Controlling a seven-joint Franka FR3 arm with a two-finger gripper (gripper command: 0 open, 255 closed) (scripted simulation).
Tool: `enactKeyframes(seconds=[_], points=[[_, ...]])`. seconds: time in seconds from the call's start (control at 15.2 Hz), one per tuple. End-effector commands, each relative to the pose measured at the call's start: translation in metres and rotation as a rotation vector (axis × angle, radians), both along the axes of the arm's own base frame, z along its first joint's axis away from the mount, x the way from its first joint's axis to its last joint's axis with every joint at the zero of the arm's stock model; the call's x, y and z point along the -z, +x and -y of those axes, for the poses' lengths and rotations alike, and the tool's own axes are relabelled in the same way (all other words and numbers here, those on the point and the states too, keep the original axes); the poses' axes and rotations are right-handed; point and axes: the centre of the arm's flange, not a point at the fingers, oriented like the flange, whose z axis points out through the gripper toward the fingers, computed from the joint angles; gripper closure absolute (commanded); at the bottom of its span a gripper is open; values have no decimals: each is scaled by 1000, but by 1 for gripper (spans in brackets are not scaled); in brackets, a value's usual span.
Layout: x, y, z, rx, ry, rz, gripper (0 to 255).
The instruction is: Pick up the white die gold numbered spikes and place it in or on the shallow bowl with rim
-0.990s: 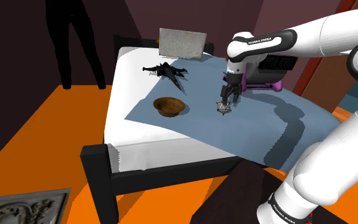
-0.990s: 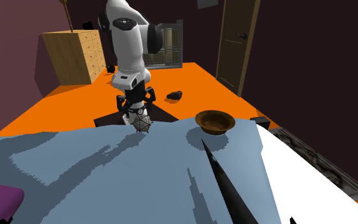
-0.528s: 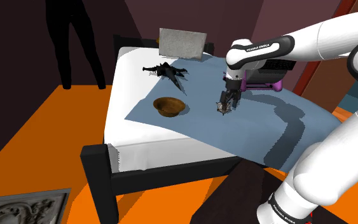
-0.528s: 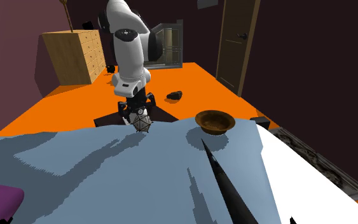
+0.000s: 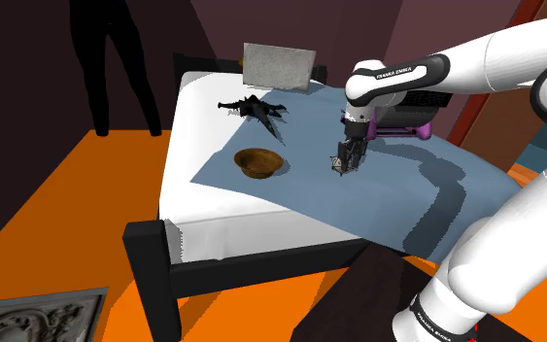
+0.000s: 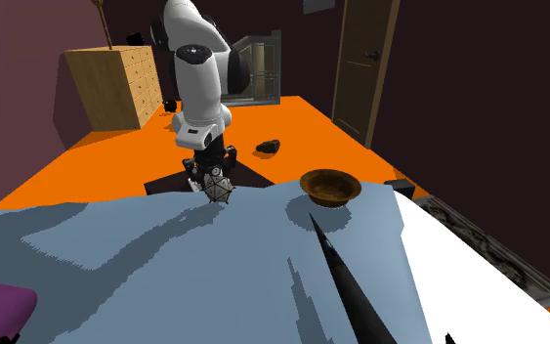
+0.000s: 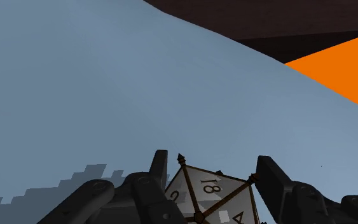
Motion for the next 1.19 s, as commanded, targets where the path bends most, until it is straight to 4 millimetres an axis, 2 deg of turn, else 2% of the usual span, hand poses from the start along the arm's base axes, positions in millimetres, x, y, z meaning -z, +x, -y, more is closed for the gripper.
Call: enactKeyframes(seconds=[0.0, 0.4, 1.12], points=[[0, 0, 0, 0, 0, 0, 255], [0, 0, 0, 0, 0, 0, 255], [-58, 0, 0, 0, 0, 0, 255]])
